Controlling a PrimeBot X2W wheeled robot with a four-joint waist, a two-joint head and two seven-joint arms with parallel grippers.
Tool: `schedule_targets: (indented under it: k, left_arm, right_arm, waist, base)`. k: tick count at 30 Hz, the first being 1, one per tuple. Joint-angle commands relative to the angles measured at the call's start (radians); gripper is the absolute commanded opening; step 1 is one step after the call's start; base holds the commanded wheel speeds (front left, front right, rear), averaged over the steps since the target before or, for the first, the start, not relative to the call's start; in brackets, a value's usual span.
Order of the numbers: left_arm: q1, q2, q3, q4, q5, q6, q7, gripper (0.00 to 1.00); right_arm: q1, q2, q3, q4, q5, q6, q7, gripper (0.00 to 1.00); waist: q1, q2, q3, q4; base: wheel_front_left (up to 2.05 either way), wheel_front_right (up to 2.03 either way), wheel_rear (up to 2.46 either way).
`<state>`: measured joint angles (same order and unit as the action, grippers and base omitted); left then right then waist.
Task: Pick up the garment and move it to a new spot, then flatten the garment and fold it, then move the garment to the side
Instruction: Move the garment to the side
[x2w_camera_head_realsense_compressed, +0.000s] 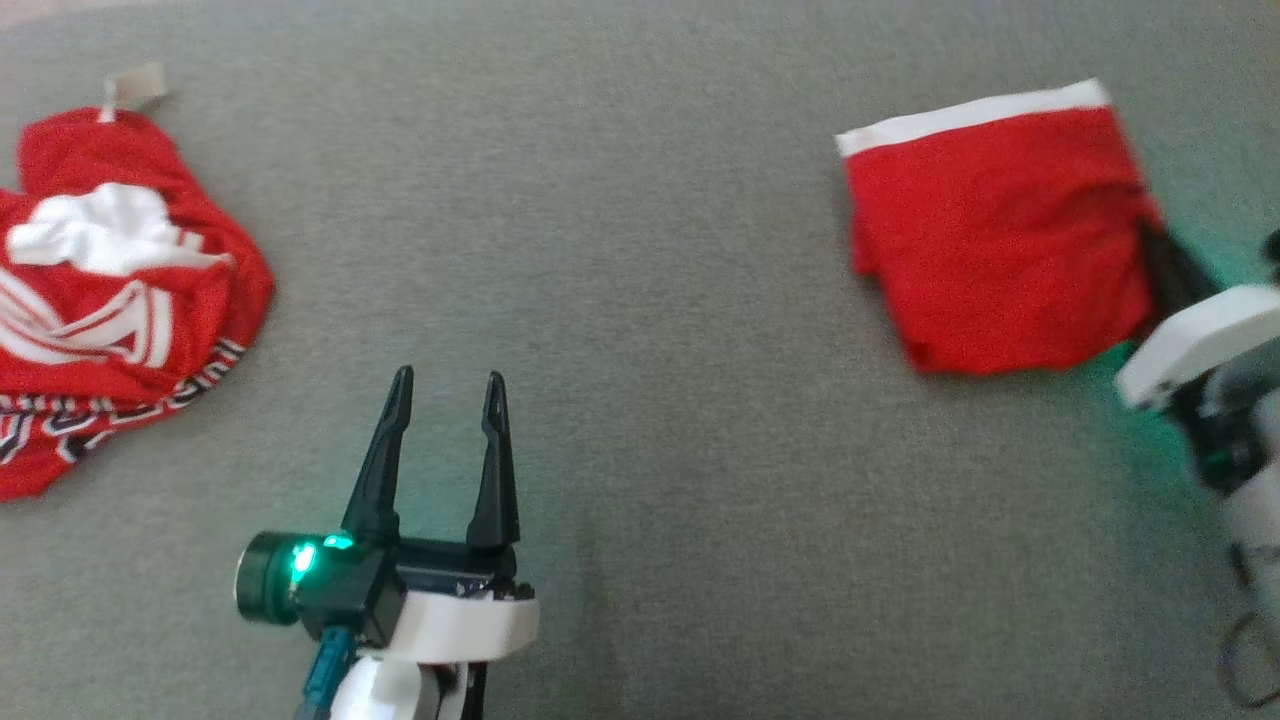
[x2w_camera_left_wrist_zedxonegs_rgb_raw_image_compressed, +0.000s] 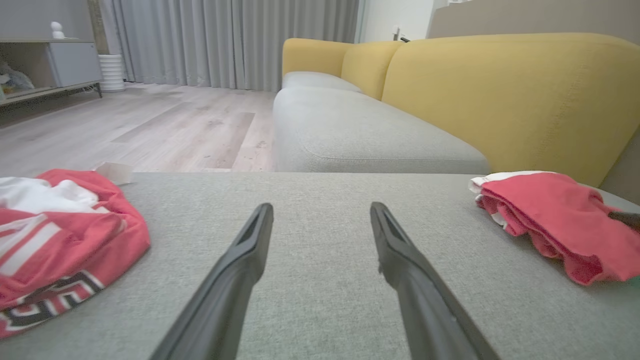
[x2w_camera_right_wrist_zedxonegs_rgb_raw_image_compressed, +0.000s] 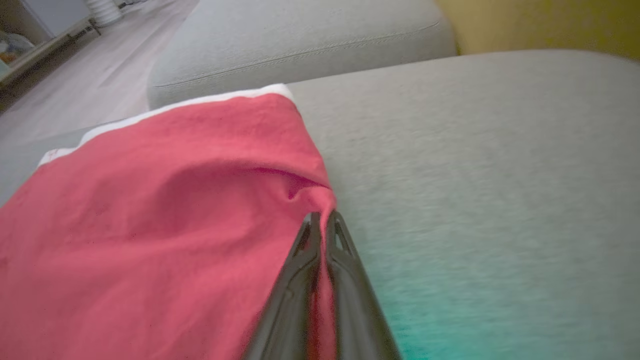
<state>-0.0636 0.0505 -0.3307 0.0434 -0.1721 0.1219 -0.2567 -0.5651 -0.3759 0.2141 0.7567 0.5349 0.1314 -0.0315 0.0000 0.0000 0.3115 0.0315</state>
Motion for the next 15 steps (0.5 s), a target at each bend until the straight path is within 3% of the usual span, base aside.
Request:
schedule_targets:
  k: [1,8,15]
  left_arm:
    - [-0.038,0.0,0.024,-0.037,0.012,-0.004,-0.005,1.0]
    - [-0.111,0.0,0.027,-0.059,0.042,-0.029,-0.005,1.0]
    - [-0.195,0.0,0.04,-0.066,0.068,-0.056,-0.005,1.0]
  right_arm:
    - [-0.028,-0.042,0.006,-0.021,-0.008,-0.001,-0.006,0.0]
    - [-0.116,-0.227,-0.048,0.008,-0.123,-0.001,0.057,0.0]
    - [-0.176,-0.347,-0.177,0.026,-0.22,-0.001,0.064,0.0]
  waist:
    - [0.0,0.0,0.031,-0.029]
    - [0.0,0.0,0.157,-0.099]
    - [0.0,0.0,0.25,-0.126]
  base:
    - [0.0,0.0,0.0]
    - [0.0,0.0,0.0]
    - [0.0,0.0,0.0]
